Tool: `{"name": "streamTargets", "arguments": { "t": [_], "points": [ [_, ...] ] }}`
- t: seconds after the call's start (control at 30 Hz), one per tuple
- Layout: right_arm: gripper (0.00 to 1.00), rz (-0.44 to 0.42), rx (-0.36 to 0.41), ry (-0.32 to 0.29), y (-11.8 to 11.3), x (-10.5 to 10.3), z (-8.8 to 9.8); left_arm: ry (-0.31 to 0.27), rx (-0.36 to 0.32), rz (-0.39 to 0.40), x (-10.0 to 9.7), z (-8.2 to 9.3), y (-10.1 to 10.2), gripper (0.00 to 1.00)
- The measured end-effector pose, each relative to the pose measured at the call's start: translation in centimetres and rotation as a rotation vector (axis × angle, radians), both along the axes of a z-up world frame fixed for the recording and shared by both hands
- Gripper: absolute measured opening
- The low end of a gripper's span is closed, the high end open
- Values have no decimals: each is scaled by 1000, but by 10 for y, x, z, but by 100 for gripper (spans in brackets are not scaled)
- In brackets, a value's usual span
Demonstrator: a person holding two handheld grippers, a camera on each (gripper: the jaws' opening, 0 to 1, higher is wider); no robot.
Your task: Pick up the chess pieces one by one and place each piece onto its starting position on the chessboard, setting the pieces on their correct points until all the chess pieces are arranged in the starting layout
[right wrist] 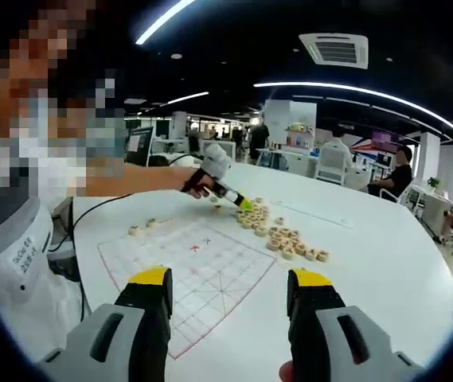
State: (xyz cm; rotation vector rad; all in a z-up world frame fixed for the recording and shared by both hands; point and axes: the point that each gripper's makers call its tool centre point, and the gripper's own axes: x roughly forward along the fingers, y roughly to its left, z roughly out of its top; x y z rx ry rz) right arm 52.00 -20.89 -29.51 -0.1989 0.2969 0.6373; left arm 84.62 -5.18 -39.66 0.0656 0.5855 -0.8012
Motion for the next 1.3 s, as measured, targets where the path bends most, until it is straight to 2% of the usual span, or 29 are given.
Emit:
{"name": "streamTargets", "arguments": {
  "t": [0.1, 0.2, 0.27, 0.33, 0.4, 0.43, 0.47, 0.5, 0.57, 0.6, 0.83, 0.93, 1.0, 1.17, 1.3],
  "points": [
    [59, -2, 2, 2, 0, 0, -1, 22, -11, 9, 3, 0, -3, 21],
    [59, 1, 1, 1, 1, 0, 0, 6, -2, -8, 2, 1, -11, 22],
    [58, 2, 0, 0, 1, -1, 0, -16, 28, -22, 3, 1, -14, 25],
    [58, 2, 0, 1, 1, -1, 0, -46, 91, -44, 4, -4, -14, 26],
    [58, 2, 0, 2, 1, -1, -1, -34, 63, -38, 3, -2, -16, 23],
    [58, 3, 0, 2, 0, -1, -1, -34, 62, -41, 1, -1, -17, 18],
    [58, 3, 0, 2, 0, -1, -1, -65, 84, -29, 5, 0, -15, 11],
    [58, 2, 0, 2, 0, -1, -1, -91, 105, -20, 8, 1, -12, 11],
    [58, 0, 1, 2, -1, 0, -1, -79, 89, -28, 7, 1, -14, 11],
    [58, 1, 1, 2, -1, 0, -1, -57, 52, -23, 7, 3, -16, 11],
    [58, 2, 2, 3, 0, 0, -2, -52, 8, -26, -7, 25, -2, 11],
    [58, 6, -1, 0, 2, -2, -1, -32, -42, -54, -31, 38, 10, 11],
    [58, 10, -1, -1, 3, -2, 0, 0, -67, -69, -54, 43, 26, 11],
    [58, 18, -7, -1, 6, -2, 0, 88, -58, -106, -112, 34, 68, 11],
    [58, 30, -7, -4, 12, -3, 2, 167, -109, -107, -151, 30, 95, 11]
  ]
}}
